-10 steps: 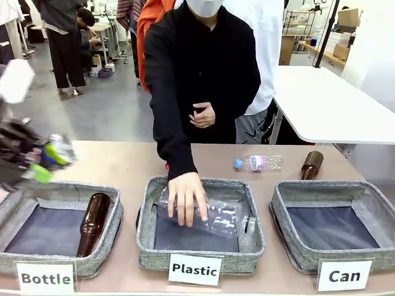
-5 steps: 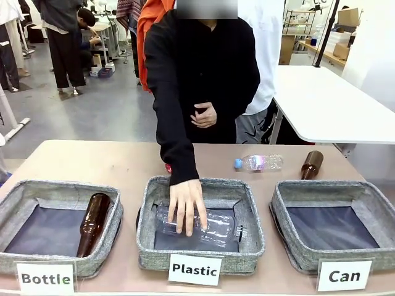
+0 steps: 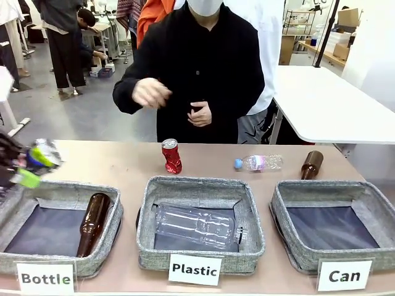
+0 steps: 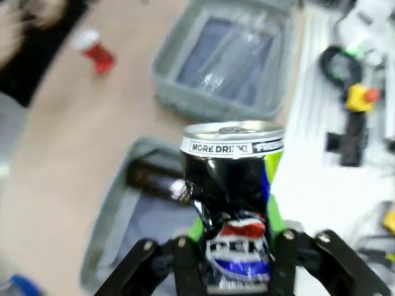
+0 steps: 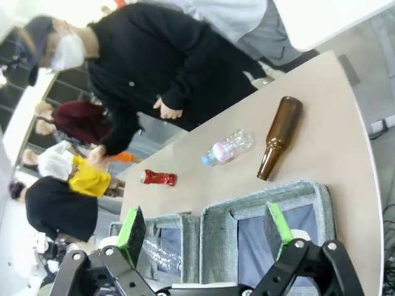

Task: Sort the can waste into the basket.
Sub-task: Pick up the can waste from the table and place it in the right Fabric basket.

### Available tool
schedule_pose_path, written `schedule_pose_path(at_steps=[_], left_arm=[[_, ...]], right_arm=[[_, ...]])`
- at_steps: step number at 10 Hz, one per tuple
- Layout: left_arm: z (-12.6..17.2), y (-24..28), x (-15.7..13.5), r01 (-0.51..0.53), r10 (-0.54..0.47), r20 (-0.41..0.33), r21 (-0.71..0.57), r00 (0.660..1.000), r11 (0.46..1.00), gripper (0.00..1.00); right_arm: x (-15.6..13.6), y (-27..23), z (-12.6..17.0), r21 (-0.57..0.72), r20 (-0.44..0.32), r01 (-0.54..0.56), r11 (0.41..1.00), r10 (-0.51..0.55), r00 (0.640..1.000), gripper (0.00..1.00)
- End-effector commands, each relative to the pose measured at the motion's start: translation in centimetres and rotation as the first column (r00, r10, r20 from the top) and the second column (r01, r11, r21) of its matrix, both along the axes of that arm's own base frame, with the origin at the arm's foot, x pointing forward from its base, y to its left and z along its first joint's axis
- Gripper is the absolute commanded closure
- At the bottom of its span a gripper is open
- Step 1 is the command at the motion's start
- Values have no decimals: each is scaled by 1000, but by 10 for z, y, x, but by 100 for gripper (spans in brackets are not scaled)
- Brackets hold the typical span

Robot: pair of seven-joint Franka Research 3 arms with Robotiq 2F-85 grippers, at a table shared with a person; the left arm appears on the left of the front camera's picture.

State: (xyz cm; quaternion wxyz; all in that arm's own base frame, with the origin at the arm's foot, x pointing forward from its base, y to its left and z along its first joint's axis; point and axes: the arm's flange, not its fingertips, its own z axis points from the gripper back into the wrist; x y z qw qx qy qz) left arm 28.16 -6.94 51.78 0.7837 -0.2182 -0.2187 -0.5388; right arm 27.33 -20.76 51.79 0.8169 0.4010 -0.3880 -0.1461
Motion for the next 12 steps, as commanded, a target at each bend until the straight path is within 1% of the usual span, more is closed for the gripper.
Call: schedule_pose_path(at_steps=[1,2,3,4,5,6,7,8,9,10,11,12], left_arm=[[14,-99,18,19,-20,-16,-33,1000,999,61],[24,-157,17,64,-65,-11,-100,998,993,61],[34,-214,10,114,-120,-24,-174,992,978,61],[37,-271,-1,173,-179,-13,-210,984,962,61],[33,-333,-12,270,-284,-8,-275,959,922,61],[26,-382,-24,281,-317,-72,-311,946,908,61],[9,-423,-34,259,-297,-68,-335,952,906,61],[-11,-455,-36,196,-217,-25,-339,976,920,61],[-26,-481,-30,194,-206,-4,-314,979,929,61],[-33,-500,-27,208,-214,13,-290,977,934,61],[-42,-518,-21,252,-233,101,-247,967,936,61],[-56,-534,-12,294,-272,134,-184,953,938,61]], right_arm=[[-41,-33,53,-141,34,-130,981,136,990,0],[-60,-45,65,-208,-5,-189,960,192,981,0],[-75,-59,69,-266,-21,-233,935,236,971,0],[-87,-72,71,-315,-32,-244,917,247,968,0],[-92,-86,68,-342,-31,-230,911,233,972,0],[-90,-95,66,-328,-24,-173,929,175,984,0],[-100,-70,77,-291,-49,-218,932,213,976,0],[-100,-70,77,-291,-49,-218,932,213,976,0],[-100,-70,77,-291,-49,-218,932,213,976,0],[-100,-70,77,-291,-49,-218,932,213,976,0],[-100,-70,77,-291,-49,-218,932,213,976,0],[-100,-70,77,-291,-49,-218,932,213,976,0]])
